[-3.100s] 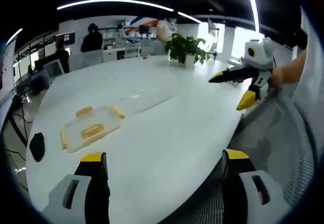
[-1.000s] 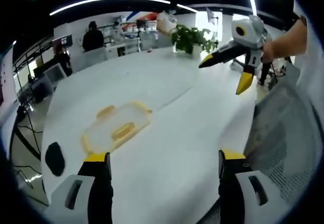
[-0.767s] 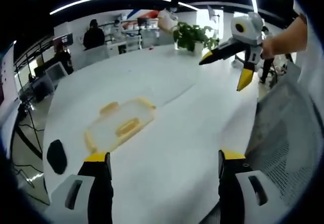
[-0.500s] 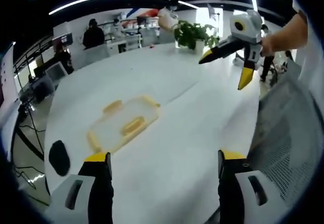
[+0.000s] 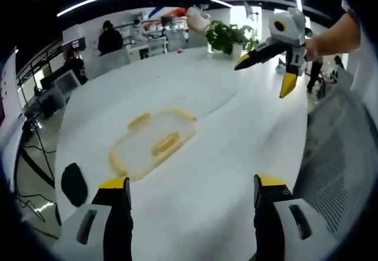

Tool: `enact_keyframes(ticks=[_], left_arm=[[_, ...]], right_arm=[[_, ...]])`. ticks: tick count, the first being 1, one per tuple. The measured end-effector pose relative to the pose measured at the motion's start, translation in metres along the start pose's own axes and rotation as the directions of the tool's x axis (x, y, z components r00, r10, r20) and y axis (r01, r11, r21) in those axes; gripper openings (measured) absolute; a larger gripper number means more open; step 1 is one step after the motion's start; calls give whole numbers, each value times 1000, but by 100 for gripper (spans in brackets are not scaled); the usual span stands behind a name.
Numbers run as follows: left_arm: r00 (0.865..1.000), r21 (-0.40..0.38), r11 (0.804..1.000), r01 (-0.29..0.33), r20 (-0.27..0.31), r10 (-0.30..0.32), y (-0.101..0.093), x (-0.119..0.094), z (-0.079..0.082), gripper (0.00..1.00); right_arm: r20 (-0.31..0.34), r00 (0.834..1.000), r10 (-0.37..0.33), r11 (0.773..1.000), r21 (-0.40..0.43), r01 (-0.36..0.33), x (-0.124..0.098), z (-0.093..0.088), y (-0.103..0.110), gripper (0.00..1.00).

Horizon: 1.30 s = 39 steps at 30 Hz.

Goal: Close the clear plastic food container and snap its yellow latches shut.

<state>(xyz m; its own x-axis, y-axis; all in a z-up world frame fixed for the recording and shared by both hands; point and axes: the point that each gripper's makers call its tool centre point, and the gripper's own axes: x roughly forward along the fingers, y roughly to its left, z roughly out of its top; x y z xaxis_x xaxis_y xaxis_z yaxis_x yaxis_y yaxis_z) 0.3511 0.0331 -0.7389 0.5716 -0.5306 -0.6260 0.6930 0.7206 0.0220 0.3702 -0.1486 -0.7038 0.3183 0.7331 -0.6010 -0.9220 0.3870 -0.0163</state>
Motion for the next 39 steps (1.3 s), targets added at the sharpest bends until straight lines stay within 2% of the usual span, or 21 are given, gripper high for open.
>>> enact_keyframes(ticks=[10,14,19,28,39], left_arm=[[1000,17,1000,-4,-27,4,12,2,-3,84],[1000,15,1000,7,-31,-7,14,3,-2,84],[999,29,999,17,-43,-16,17,6,-1,84],[998,24,1000,16,-57,-15,25,12,-1,82],[996,46,999,26,-82,-22,39,20,-3,78]], right_arm=[[-21,1000,10,1000,-21,-11,8,0,-10,75],[-6,1000,5,1000,-15,-5,10,2,-14,76],[-26,1000,15,1000,-20,-15,14,-2,-16,74],[-23,999,30,999,-9,-31,22,-2,-17,74],[-39,998,58,997,-45,-60,33,2,-29,73]])
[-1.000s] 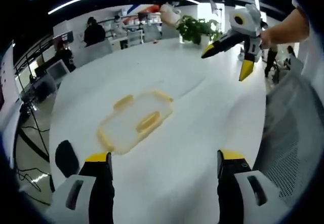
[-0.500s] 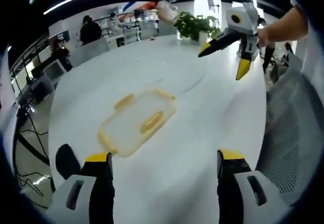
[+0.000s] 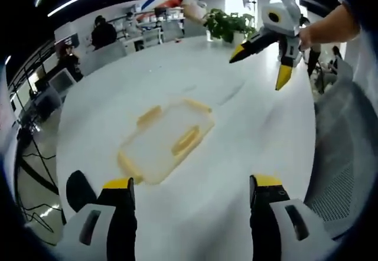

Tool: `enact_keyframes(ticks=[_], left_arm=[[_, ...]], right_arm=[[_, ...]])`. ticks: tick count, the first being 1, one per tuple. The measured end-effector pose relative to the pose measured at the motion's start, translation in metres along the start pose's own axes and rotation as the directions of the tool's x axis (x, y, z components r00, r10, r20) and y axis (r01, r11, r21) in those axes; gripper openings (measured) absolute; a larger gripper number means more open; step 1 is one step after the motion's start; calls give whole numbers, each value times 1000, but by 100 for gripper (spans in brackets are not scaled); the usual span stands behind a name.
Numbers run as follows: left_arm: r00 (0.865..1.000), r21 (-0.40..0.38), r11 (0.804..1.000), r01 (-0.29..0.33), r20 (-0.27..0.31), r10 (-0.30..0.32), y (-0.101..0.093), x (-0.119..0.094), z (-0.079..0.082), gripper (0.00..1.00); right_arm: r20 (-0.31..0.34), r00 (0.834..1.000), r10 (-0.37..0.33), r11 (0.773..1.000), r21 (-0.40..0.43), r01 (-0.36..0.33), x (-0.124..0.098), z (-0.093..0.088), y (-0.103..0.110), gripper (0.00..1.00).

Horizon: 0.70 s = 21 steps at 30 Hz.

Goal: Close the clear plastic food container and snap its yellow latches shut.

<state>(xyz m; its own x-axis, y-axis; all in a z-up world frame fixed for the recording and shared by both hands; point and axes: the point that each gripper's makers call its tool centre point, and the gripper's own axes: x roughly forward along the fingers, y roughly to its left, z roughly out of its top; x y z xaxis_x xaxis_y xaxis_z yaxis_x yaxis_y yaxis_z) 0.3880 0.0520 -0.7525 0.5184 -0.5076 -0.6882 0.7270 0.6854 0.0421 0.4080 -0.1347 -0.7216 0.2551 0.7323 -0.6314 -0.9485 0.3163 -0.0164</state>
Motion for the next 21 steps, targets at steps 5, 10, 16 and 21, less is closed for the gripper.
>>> enact_keyframes(ticks=[5,10,16,21], left_arm=[[1000,4,1000,1,-1,-1,8,1,4,78],[1000,29,1000,7,-15,-7,17,4,3,78],[999,73,997,10,-41,-7,24,6,0,76],[998,89,996,21,-59,-16,27,9,-3,76]], right_arm=[[2,1000,7,1000,-9,-7,5,4,-5,73],[-10,1000,22,999,-28,-22,11,6,-9,73],[-34,999,38,997,-70,-40,17,7,-16,72],[-46,998,48,994,-100,-53,23,10,-20,71]])
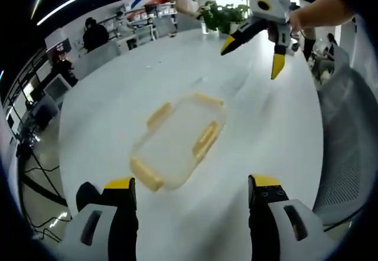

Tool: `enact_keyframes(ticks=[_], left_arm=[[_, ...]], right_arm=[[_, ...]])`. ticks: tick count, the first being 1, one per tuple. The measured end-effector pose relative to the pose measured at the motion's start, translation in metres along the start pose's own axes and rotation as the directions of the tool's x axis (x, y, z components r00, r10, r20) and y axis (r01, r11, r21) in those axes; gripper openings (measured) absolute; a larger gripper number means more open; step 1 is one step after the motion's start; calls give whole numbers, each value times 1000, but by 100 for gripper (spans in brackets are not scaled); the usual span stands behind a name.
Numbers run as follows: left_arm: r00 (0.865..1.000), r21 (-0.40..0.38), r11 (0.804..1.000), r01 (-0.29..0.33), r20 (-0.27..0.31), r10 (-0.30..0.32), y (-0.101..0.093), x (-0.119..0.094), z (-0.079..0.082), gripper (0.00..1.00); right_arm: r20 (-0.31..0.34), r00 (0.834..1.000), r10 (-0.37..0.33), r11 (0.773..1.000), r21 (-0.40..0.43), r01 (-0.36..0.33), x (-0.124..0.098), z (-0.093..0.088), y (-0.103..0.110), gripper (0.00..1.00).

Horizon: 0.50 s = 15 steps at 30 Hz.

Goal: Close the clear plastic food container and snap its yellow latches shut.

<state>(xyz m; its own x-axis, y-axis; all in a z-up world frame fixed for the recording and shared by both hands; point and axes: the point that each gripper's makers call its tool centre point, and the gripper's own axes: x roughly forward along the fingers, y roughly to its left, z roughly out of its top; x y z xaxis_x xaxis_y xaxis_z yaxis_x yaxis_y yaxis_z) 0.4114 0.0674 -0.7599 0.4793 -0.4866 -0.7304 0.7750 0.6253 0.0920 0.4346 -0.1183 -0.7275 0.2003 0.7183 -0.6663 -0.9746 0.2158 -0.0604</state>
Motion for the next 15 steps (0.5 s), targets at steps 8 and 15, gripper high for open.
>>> enact_keyframes(ticks=[8,15], left_arm=[[1000,43,999,12,-21,-11,12,1,-1,76],[998,71,997,36,-51,-32,19,3,-5,75]], right_arm=[[-41,999,27,998,-61,-29,10,-1,-5,70],[-87,995,44,992,-118,-54,18,-3,-10,70]])
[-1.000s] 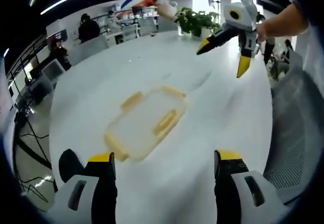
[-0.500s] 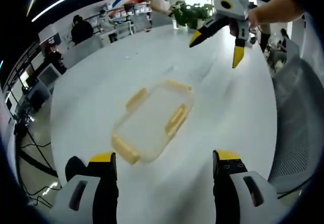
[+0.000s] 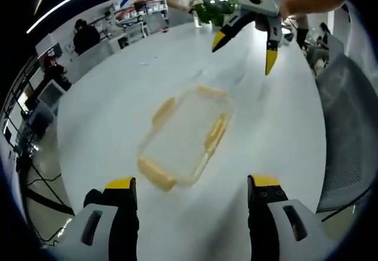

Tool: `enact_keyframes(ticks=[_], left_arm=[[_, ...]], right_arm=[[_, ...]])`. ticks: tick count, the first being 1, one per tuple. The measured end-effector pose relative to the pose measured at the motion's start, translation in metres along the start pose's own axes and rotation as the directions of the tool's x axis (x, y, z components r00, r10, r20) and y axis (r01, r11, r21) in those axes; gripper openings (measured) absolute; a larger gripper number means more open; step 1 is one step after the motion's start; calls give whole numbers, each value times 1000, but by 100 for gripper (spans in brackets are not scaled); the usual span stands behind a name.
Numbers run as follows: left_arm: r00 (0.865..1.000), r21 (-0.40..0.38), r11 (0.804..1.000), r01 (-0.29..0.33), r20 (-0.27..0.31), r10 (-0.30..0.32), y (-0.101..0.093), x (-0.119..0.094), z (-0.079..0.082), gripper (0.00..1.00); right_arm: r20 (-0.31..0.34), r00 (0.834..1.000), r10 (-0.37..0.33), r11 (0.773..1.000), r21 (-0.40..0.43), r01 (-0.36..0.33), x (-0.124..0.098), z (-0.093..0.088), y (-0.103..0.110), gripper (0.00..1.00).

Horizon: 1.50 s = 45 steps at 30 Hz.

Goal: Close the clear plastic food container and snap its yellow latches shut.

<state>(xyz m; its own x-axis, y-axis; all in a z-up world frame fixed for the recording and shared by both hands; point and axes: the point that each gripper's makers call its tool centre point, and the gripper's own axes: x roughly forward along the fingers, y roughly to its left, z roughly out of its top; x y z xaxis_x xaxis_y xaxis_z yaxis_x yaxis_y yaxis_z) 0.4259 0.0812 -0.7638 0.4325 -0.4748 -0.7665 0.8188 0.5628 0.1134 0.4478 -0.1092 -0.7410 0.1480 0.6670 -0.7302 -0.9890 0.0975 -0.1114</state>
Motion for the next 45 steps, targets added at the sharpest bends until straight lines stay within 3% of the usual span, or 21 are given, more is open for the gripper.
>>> enact_keyframes(ticks=[6,30,45], left_arm=[[1000,74,997,1,-30,2,7,2,-3,73],[996,173,984,47,-89,-32,27,13,-8,68],[984,292,950,112,-163,-66,34,18,-14,67]], right_arm=[[-17,1000,14,999,-31,-14,6,4,-6,69],[-84,994,72,996,-38,-76,30,3,-13,71],[-114,986,118,991,-48,-125,50,5,-14,64]])
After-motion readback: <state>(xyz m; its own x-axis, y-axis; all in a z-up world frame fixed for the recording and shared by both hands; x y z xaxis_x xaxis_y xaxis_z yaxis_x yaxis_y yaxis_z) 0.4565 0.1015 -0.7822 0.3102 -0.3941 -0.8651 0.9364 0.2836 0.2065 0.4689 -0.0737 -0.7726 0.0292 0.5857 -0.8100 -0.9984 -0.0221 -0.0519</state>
